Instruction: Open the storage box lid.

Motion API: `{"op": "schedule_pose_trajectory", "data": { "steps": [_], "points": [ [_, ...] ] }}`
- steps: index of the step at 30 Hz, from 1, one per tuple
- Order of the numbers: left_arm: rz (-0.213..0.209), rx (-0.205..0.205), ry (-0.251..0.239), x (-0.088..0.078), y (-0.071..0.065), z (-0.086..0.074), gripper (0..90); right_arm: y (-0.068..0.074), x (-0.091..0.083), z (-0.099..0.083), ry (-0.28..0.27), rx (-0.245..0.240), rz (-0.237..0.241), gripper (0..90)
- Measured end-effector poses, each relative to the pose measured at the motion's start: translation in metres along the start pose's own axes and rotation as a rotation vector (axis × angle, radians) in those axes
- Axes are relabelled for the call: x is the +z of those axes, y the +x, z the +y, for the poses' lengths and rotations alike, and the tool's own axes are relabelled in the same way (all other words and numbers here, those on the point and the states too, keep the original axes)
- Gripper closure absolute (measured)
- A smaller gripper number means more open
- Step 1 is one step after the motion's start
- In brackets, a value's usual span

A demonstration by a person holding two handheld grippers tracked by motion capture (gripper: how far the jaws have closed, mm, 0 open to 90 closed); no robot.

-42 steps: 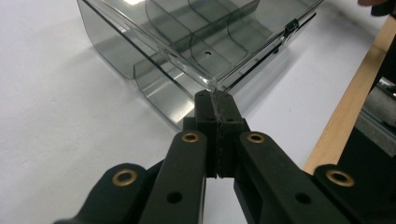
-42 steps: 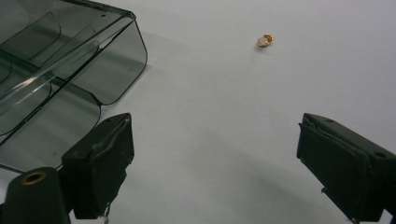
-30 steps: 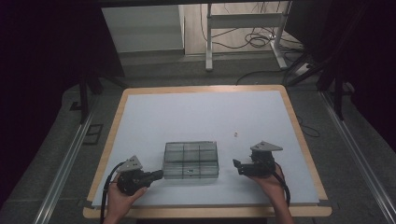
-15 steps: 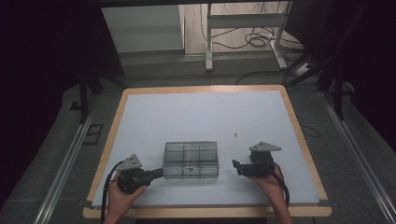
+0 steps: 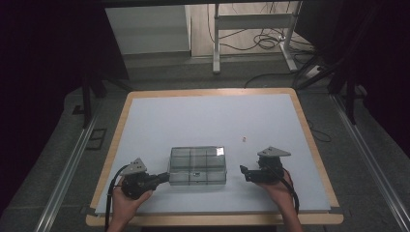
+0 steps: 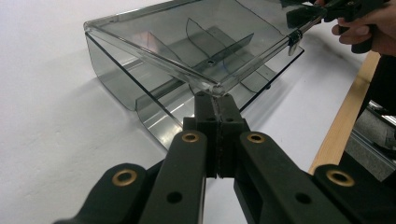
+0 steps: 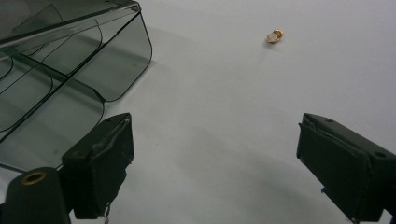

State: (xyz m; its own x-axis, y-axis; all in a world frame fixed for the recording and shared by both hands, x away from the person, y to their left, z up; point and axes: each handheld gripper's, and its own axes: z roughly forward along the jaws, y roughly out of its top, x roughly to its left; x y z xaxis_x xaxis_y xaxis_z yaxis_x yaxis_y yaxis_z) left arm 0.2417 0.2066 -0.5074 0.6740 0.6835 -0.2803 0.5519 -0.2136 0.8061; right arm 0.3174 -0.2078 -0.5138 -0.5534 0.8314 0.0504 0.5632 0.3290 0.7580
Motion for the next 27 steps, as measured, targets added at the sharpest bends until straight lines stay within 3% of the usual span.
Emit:
{"op": "schedule_pose_trajectory", "data": {
  "steps": [27],
  "points": [
    [0.012,0.003,-0.018,0.0004,0.0025,0.0091,90.0,0.0025,0.0015,0.0006,0.0,0.001,0.005,11.9]
  ]
}}
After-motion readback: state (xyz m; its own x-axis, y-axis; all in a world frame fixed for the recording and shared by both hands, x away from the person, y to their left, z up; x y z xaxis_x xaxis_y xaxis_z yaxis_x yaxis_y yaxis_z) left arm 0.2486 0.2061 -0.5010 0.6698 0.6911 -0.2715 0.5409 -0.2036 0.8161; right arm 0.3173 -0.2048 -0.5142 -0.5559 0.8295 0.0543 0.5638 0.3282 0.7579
